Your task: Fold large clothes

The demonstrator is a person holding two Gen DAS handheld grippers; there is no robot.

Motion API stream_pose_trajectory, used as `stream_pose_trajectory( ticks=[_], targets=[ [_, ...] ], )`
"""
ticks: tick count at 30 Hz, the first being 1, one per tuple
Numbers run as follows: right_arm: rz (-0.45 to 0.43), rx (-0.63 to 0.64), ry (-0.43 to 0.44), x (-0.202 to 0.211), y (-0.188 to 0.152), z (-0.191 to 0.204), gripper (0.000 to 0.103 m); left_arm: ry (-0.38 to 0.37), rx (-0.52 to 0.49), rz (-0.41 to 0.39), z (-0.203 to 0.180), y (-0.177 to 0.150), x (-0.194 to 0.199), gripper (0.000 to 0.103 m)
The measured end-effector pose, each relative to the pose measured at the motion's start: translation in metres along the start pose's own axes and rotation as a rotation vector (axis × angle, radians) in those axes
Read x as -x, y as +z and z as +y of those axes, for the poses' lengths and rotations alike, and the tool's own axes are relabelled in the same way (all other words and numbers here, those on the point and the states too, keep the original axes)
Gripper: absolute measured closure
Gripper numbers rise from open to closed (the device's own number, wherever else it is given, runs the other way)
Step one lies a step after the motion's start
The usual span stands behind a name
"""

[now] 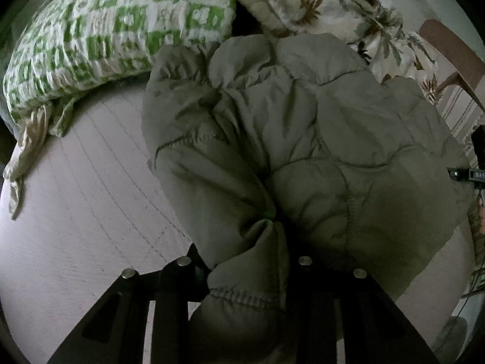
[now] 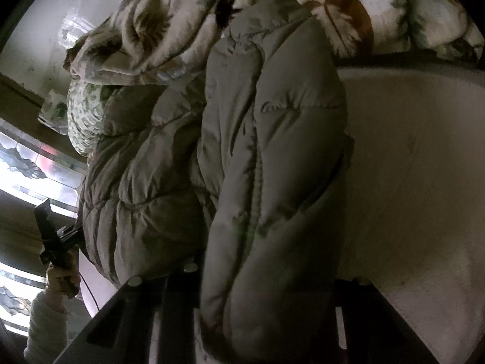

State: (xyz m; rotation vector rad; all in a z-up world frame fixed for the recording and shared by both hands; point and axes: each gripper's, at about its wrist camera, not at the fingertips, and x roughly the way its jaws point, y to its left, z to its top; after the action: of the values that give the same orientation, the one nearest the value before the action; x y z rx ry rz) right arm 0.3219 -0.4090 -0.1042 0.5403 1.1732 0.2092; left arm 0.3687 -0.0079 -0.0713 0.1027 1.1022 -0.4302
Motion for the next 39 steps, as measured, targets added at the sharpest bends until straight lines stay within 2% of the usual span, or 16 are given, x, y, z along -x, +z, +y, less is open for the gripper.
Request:
stream_pose_trajectory(
  ticks=[6, 10, 14, 19, 23, 27, 32, 34, 36, 39],
  targets=[
    [-0.051, 0.029, 0.036, 0.038, -0.007, 0.015, 0.073, -0.018, -0.003, -0.054, -0.005, 0.006, 0.038, 0.071],
    [-0.074, 0.065, 0.047, 0.063, -0.016, 0.030, 0.073, -0.013, -0.040, -0.083, -0.015, 0.001, 0.068, 0.071],
    [-0.094, 0.097, 0.056, 0.079, -0.027, 0.047, 0.073, -0.009, -0.072, -0.118, -0.023, -0.009, 0.100, 0.072],
    [-0.118, 0.113, 0.069, 0.099, -0.047, 0.054, 0.073, 0.012, -0.109, -0.129, -0.028, -0.028, 0.115, 0.072],
    [-0.120, 0.116, 0.066, 0.104, -0.066, 0.054, 0.073, 0.031, -0.136, -0.108, -0.034, -0.050, 0.110, 0.072],
    [-0.093, 0.092, 0.055, 0.091, -0.089, 0.039, 0.073, 0.069, -0.163, -0.071, -0.038, -0.077, 0.092, 0.072],
    [-0.074, 0.014, 0.020, 0.059, -0.114, 0.003, 0.073, 0.112, -0.126, -0.018, -0.025, -0.114, 0.050, 0.071],
    [-0.059, -0.017, 0.009, 0.044, -0.123, -0.014, 0.073, 0.107, -0.097, -0.016, -0.017, -0.125, 0.039, 0.069],
    [-0.059, -0.052, 0.030, 0.035, -0.128, -0.027, 0.070, 0.099, -0.079, -0.033, -0.013, -0.128, 0.037, 0.068],
    [-0.062, -0.086, 0.033, 0.028, -0.133, -0.040, 0.059, 0.116, -0.089, -0.036, -0.015, -0.128, 0.037, 0.067]
  ],
)
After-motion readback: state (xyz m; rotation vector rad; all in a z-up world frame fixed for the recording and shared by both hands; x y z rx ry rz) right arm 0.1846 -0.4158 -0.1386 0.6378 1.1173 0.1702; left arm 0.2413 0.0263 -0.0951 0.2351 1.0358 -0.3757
